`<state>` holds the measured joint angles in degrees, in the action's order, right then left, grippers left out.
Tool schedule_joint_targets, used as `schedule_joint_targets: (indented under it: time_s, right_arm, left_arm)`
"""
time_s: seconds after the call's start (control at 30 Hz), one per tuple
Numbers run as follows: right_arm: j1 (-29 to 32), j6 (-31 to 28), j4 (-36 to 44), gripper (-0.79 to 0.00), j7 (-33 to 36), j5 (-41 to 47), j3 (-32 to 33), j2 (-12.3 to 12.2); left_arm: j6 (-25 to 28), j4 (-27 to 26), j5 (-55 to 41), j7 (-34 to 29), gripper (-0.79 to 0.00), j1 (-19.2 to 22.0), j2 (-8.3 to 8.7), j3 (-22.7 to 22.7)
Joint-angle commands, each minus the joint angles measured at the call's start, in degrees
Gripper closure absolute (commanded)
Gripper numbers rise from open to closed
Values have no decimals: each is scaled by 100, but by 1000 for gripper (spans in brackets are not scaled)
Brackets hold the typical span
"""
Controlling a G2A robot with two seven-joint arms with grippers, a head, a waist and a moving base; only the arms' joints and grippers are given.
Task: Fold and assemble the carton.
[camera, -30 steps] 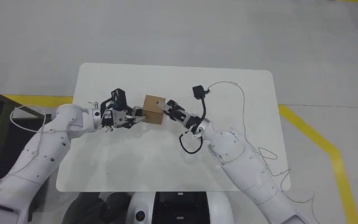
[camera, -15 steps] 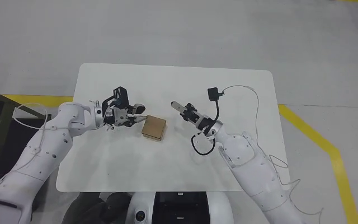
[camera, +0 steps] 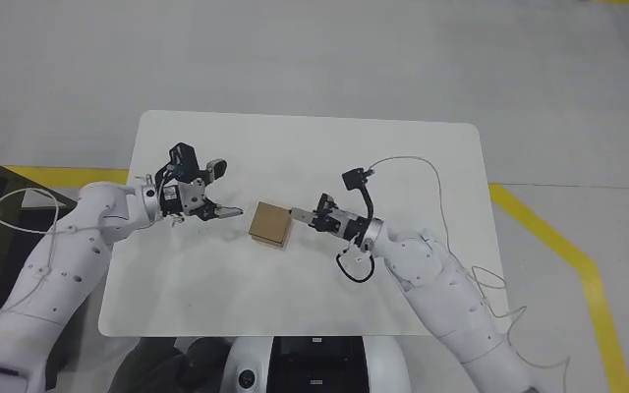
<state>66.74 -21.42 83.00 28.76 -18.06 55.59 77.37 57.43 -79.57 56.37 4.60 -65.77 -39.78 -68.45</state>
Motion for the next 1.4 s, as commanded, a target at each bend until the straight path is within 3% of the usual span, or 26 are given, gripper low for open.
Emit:
schedule_joint_targets:
  time_s: [0.0,0.2,0.63,0.97,1.37]
  right_arm:
    - [-10,-81,-81,-785,-73,36,10,3]
    - [186,-362,153,-785,-397,-417,190,-66]
    - [776,226,1147,-785,-817,-1390,770,-236]
    - [1218,60,1799,-785,-1102,-1585,1365,-364]
    - [1253,31,1840,-785,-1121,-1596,1401,-373]
  left_arm:
    - [-3,-16,-27,88,-785,-62,1,-70]
    - [-21,-195,-26,369,-785,-387,56,-489]
    - [-82,-1363,239,57,-785,-1160,197,-1410]
    - [56,-1618,-415,-522,-785,-1119,203,-1538]
    - [57,-1737,-680,-773,-784,-1071,201,-1538]
